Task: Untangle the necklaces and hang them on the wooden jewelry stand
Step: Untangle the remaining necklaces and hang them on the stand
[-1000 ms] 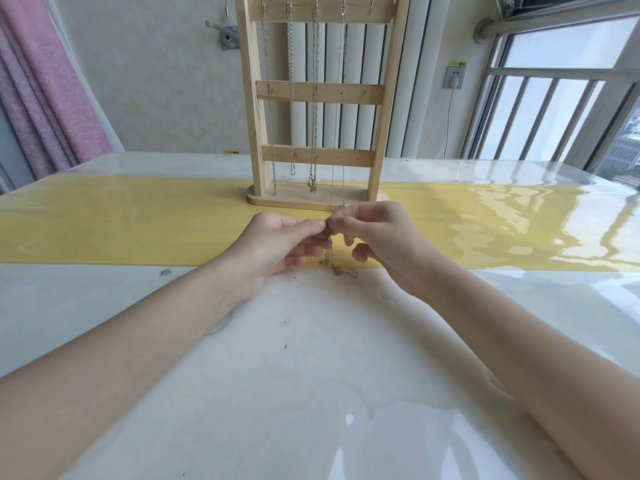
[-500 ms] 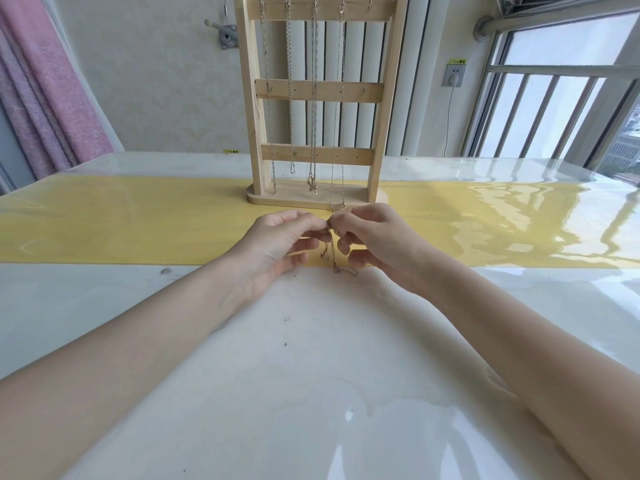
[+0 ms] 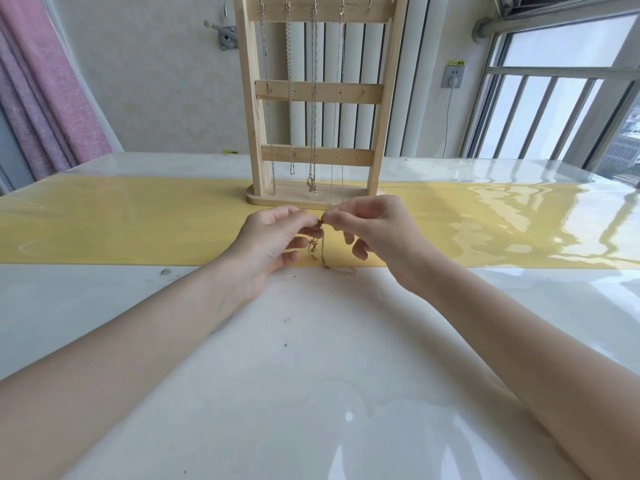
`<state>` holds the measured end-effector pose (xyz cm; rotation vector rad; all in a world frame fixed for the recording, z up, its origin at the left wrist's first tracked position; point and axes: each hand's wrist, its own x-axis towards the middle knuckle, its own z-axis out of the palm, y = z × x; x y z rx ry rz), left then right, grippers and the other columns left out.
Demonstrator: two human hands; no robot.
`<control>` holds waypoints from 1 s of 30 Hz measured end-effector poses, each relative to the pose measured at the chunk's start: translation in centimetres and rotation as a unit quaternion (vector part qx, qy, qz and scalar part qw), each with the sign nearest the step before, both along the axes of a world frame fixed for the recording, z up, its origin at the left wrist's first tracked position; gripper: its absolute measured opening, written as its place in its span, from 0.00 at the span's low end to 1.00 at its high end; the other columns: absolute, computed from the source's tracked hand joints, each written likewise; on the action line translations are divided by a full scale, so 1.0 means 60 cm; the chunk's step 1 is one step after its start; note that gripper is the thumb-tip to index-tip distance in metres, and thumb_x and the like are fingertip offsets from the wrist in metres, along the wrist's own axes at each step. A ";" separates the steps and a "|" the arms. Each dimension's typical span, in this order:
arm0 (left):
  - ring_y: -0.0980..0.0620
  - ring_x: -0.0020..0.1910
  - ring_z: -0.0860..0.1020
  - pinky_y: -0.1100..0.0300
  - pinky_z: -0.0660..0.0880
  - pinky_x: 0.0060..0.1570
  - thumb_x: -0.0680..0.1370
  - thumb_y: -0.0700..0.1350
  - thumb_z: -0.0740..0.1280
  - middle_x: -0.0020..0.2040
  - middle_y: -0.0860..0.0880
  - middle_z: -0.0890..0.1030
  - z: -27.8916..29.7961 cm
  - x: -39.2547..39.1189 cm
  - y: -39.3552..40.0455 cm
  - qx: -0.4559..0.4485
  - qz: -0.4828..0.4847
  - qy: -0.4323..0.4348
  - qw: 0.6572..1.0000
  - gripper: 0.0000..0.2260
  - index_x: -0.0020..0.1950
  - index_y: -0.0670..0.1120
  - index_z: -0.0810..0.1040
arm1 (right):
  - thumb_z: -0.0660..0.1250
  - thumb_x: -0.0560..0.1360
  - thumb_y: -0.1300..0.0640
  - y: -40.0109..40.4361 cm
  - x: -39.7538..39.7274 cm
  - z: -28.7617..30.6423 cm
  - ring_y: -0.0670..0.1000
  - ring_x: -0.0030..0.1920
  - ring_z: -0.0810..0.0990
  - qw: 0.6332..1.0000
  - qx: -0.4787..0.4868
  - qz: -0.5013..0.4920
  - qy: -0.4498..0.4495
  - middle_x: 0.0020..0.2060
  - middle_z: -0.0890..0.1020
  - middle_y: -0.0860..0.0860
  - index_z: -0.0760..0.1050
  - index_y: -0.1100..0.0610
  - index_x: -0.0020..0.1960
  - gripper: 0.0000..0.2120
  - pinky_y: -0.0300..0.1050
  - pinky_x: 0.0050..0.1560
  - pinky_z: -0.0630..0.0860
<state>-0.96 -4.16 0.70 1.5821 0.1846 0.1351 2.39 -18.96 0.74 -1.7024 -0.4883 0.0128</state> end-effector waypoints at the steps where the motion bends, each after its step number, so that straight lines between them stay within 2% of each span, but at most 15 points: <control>1: 0.56 0.33 0.71 0.65 0.68 0.33 0.75 0.41 0.67 0.33 0.53 0.81 -0.001 0.000 -0.001 0.017 0.001 -0.008 1.000 0.07 0.36 0.48 0.77 | 0.70 0.74 0.62 0.001 0.000 -0.001 0.44 0.28 0.69 1.000 -0.010 0.004 -0.006 0.33 0.75 0.50 0.79 0.61 0.38 0.06 0.38 0.25 0.66; 5: 0.56 0.33 0.72 0.64 0.69 0.34 0.75 0.42 0.67 0.32 0.54 0.81 -0.004 -0.002 -0.002 0.065 0.008 -0.034 0.997 0.08 0.35 0.48 0.77 | 0.72 0.73 0.61 0.001 0.000 -0.003 0.47 0.27 0.66 0.996 -0.071 -0.003 -0.044 0.24 0.74 0.40 0.82 0.61 0.41 0.03 0.37 0.26 0.64; 7: 0.56 0.32 0.72 0.64 0.69 0.33 0.74 0.41 0.67 0.31 0.54 0.80 -0.005 -0.002 -0.001 0.080 0.010 -0.038 0.996 0.08 0.35 0.48 0.77 | 0.72 0.72 0.62 0.002 -0.002 -0.002 0.43 0.22 0.66 0.992 -0.098 -0.010 -0.079 0.22 0.73 0.40 0.82 0.63 0.41 0.03 0.33 0.25 0.62; 9: 0.56 0.32 0.72 0.64 0.68 0.33 0.75 0.41 0.67 0.31 0.54 0.80 -0.006 -0.001 -0.002 0.082 0.010 -0.036 0.996 0.09 0.34 0.48 0.77 | 0.72 0.72 0.64 0.004 -0.005 0.000 0.41 0.21 0.67 0.988 -0.111 -0.006 -0.103 0.26 0.75 0.44 0.80 0.63 0.40 0.03 0.30 0.25 0.62; 13: 0.57 0.31 0.72 0.65 0.69 0.33 0.75 0.41 0.67 0.31 0.54 0.79 -0.006 -0.002 0.000 0.098 -0.006 -0.054 0.994 0.08 0.36 0.47 0.77 | 0.70 0.73 0.64 0.004 -0.006 -0.001 0.46 0.27 0.67 0.995 -0.092 0.017 -0.041 0.29 0.73 0.51 0.76 0.59 0.35 0.08 0.37 0.26 0.64; 16: 0.59 0.30 0.73 0.66 0.69 0.33 0.76 0.41 0.67 0.31 0.56 0.79 -0.005 -0.003 0.001 0.111 -0.033 -0.065 0.991 0.08 0.37 0.48 0.77 | 0.68 0.75 0.64 0.000 -0.006 -0.001 0.46 0.30 0.69 0.997 -0.065 0.048 0.016 0.26 0.75 0.45 0.74 0.60 0.37 0.08 0.38 0.27 0.67; 20: 0.56 0.31 0.73 0.66 0.68 0.31 0.75 0.42 0.66 0.34 0.52 0.80 -0.004 -0.004 -0.004 0.054 -0.040 -0.022 0.997 0.08 0.36 0.48 0.77 | 0.67 0.74 0.66 -0.001 -0.005 -0.002 0.46 0.30 0.69 0.997 -0.037 0.058 0.034 0.27 0.74 0.45 0.73 0.60 0.36 0.09 0.38 0.28 0.67; 24: 0.56 0.28 0.71 0.67 0.66 0.25 0.75 0.40 0.65 0.30 0.51 0.79 0.006 -0.006 -0.011 -0.050 -0.028 0.045 0.997 0.09 0.34 0.47 0.76 | 0.66 0.74 0.67 0.006 -0.007 -0.003 0.46 0.30 0.69 0.999 -0.029 0.037 -0.002 0.25 0.72 0.45 0.73 0.58 0.34 0.11 0.39 0.28 0.67; 30: 0.56 0.29 0.71 0.67 0.66 0.27 0.75 0.40 0.65 0.30 0.52 0.78 0.009 -0.005 -0.016 -0.018 -0.048 0.016 0.999 0.08 0.36 0.46 0.77 | 0.62 0.74 0.68 0.003 -0.001 -0.004 0.53 0.36 0.67 0.998 0.017 0.037 0.039 0.29 0.70 0.54 0.70 0.59 0.31 0.14 0.38 0.28 0.65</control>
